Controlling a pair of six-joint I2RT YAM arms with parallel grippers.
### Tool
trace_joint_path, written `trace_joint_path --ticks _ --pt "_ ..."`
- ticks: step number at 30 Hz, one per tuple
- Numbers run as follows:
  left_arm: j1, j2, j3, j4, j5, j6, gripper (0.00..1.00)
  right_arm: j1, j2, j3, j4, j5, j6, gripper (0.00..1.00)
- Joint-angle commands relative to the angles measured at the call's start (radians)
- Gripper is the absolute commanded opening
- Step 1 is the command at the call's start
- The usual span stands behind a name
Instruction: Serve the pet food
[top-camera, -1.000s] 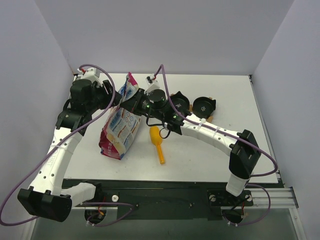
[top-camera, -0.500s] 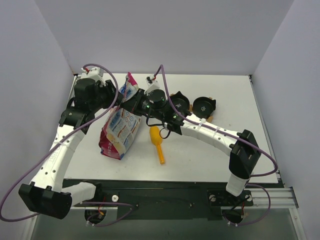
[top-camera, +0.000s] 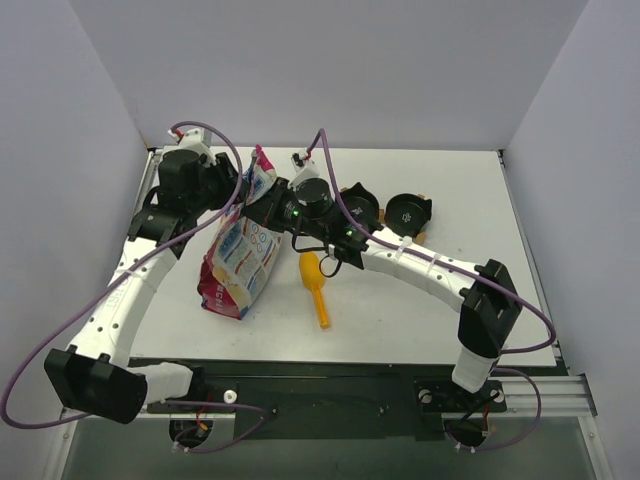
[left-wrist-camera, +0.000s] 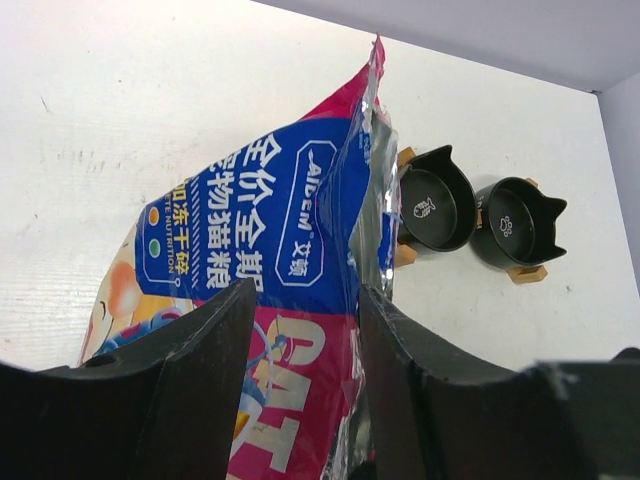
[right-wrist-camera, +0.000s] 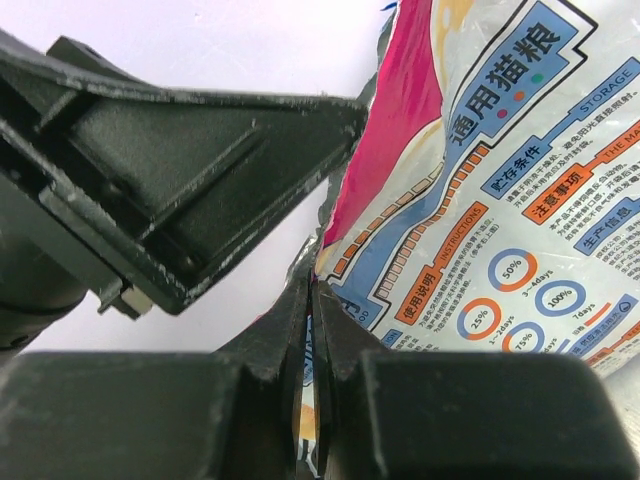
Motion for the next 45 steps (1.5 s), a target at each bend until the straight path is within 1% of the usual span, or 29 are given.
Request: trace_joint_path --ticks 1,3,4,8,16,18,19,20,21,22,23,24,25,26,27,30,31,32,34,36,38,40,42,45 --pt "0.001 0.049 0.094 0.061 -0.024 0.000 0.56 0.012 -0.014 0.034 -0.025 -0.020 -0.022 0.00" --pt "0.001 0.073 0.124 0.052 -0.033 0.007 0.56 0.009 -0.012 0.042 -0.026 -0.021 -0.022 0.00" --pt "0.001 0.080 0.131 0.055 -0.037 0.008 0.54 0.010 -0.011 0.045 -0.028 -0.023 -0.022 0.00" --pt "0.001 0.113 0.139 0.060 -0.037 0.013 0.51 0.007 -0.007 0.054 -0.038 -0.021 -0.023 0.00" --pt "-0.008 0.172 0.145 0.073 -0.051 0.045 0.47 0.007 0.003 0.082 -0.064 -0.017 -0.026 0.00" --pt "-0.015 0.182 0.160 0.066 -0.066 0.065 0.43 0.007 0.006 0.090 -0.086 -0.008 -0.032 0.00" --pt "-0.017 0.185 0.174 0.057 -0.068 0.069 0.39 0.007 0.008 0.102 -0.103 0.012 -0.034 0.00" --pt "-0.018 0.189 0.177 0.053 -0.067 0.076 0.37 0.007 0.012 0.109 -0.145 0.024 -0.041 0.00" --pt "-0.018 0.189 0.182 0.052 -0.059 0.077 0.30 0.009 0.016 0.132 -0.170 0.062 -0.045 0.00" --pt "-0.018 0.184 0.182 0.055 -0.051 0.077 0.26 0.015 0.022 0.174 -0.254 0.146 -0.054 0.00" --pt "-0.018 0.181 0.179 0.059 -0.037 0.077 0.21 0.016 0.032 0.197 -0.296 0.185 -0.055 0.00" --pt "-0.018 0.172 0.177 0.061 -0.034 0.076 0.19 0.021 0.040 0.243 -0.392 0.255 -0.057 0.00" --pt "-0.022 0.164 0.168 0.070 -0.033 0.076 0.16 0.021 0.045 0.263 -0.420 0.285 -0.049 0.04" --pt "-0.022 0.155 0.164 0.076 -0.033 0.073 0.15 0.024 0.048 0.283 -0.472 0.346 -0.042 0.07" --pt "-0.023 0.150 0.157 0.084 -0.033 0.073 0.13 0.024 0.045 0.289 -0.506 0.371 -0.025 0.12" --pt "-0.023 0.138 0.154 0.089 -0.030 0.074 0.07 0.024 0.023 0.300 -0.540 0.480 -0.022 0.22" --pt "-0.023 0.136 0.151 0.092 -0.024 0.074 0.06 0.024 0.014 0.300 -0.538 0.494 -0.040 0.27" --pt "-0.023 0.130 0.150 0.093 -0.016 0.074 0.04 0.022 0.009 0.307 -0.540 0.509 -0.055 0.30" --pt "-0.022 0.124 0.133 0.110 -0.008 0.070 0.00 0.015 0.008 0.329 -0.531 0.503 -0.106 0.39" --pt "-0.017 0.115 0.116 0.128 0.030 0.050 0.00 0.007 0.023 0.362 -0.531 0.488 -0.137 0.48" --pt "-0.012 0.106 0.096 0.150 0.058 0.024 0.00 -0.004 0.043 0.402 -0.543 0.462 -0.146 0.49" --pt "-0.009 0.093 0.075 0.181 0.098 -0.006 0.00 -0.005 0.054 0.422 -0.546 0.456 -0.150 0.53" --pt "-0.009 0.087 0.056 0.202 0.142 -0.035 0.00 -0.005 0.066 0.442 -0.546 0.451 -0.158 0.54" --pt "-0.003 0.081 0.052 0.204 0.161 -0.061 0.00 -0.011 0.089 0.464 -0.542 0.419 -0.170 0.55"
